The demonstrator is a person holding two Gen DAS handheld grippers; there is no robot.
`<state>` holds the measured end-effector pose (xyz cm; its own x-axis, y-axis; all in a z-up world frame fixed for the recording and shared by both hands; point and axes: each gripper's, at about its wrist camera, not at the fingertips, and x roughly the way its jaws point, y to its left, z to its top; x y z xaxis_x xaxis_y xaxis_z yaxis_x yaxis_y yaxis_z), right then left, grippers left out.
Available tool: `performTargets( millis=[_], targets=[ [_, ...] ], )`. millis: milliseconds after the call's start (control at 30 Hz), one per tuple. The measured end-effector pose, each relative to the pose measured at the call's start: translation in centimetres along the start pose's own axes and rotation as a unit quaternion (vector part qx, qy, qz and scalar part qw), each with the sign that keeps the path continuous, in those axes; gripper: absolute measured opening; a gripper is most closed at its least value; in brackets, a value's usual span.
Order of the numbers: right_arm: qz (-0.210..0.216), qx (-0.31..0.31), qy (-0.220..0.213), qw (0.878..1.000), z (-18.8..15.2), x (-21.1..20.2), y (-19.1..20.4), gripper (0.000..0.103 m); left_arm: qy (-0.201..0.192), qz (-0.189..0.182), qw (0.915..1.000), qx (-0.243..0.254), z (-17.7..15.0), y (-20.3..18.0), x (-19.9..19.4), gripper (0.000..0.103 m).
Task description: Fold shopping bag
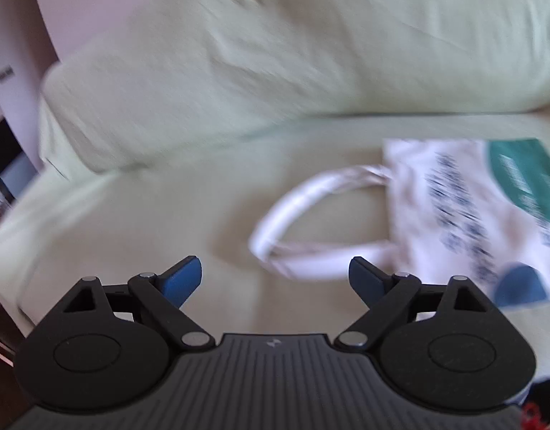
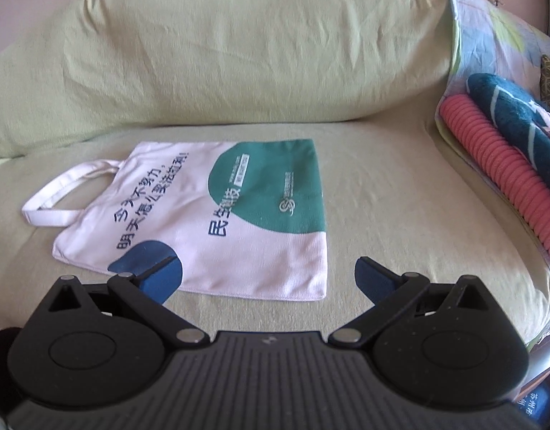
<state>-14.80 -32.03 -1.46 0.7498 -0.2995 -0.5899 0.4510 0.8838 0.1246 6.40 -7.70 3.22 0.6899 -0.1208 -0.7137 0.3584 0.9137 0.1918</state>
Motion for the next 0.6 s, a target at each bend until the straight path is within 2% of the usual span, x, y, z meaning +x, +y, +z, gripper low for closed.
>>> performTargets(
  millis=[100, 200, 333, 467, 600],
  targets=[
    [0.002, 0.008, -0.005, 1.0, 0.2, -1.0, 0.1, 0.101, 0.006, -0.052, 0.9986, -0.008, -1.6, -2.9, -2.1, 0.091],
    [0.006, 0.014, -0.013, 1.0, 0.2, -2.1, 0.2, 0.101, 0.003, -0.073, 0.9973, -0.002, -2.5, -5.2, -4.2, 0.091],
    [0.006, 0.02, -0.033, 0.999, -0.1, -4.5, 0.3, 0.101, -0.014, -0.081, 0.9965, 0.014, -2.7, -6.7, -6.5, 0.091],
    [-0.002, 0.028, -0.055, 0.998, -0.6, -7.3, 0.3, 0.101, -0.015, -0.099, 0.9949, 0.018, -3.0, -7.3, -7.9, 0.091],
    [-0.015, 0.032, -0.066, 0.997, -1.2, -9.4, 0.4, 0.102, -0.023, -0.101, 0.9939, 0.038, -3.6, -8.2, -9.1, 0.091]
  ],
)
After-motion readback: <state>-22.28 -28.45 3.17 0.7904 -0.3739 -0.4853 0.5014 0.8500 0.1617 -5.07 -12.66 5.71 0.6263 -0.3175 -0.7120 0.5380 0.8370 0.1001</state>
